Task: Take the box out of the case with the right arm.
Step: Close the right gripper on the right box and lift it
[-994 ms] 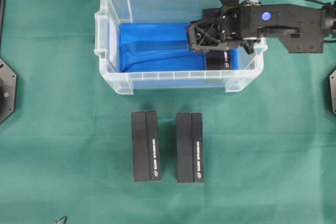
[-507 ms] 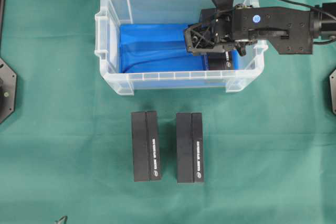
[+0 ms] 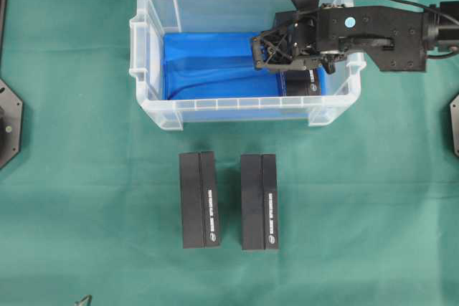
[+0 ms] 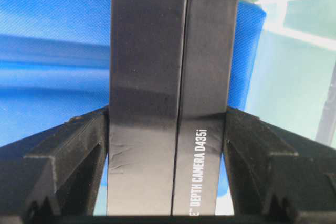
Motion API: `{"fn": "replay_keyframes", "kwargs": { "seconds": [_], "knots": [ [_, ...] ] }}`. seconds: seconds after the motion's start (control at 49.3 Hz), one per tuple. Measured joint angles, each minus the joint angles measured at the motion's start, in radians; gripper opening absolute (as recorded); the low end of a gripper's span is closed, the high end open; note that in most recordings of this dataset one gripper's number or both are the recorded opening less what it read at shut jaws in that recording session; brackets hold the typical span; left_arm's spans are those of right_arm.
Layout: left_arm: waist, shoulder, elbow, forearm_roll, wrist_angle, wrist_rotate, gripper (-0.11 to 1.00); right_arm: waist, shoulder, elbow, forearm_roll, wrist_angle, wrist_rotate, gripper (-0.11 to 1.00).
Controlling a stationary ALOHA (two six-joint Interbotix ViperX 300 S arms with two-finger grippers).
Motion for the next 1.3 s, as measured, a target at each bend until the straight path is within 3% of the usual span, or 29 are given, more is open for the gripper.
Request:
{"fn": "replay_keyframes", "kwargs": {
  "seconds": [0.588,1.075,1.299],
  "knots": [
    [0.0,-0.002,0.0,0.0,0.0,0.0,0.0,-0.002,-0.043,-0.008,0.002,0.032,0.018,0.65],
    [0.0,-0.002,0.0,0.002,-0.002,0.0,0.0,0.029,-0.153,-0.212,-0.11,0.31,0.003,0.65],
    [0.0,-0.002,0.0,0.002,-0.002,0.0,0.0,0.049,-0.161,-0.302,-0.129,0.383,-0.032,0.65]
  ]
}}
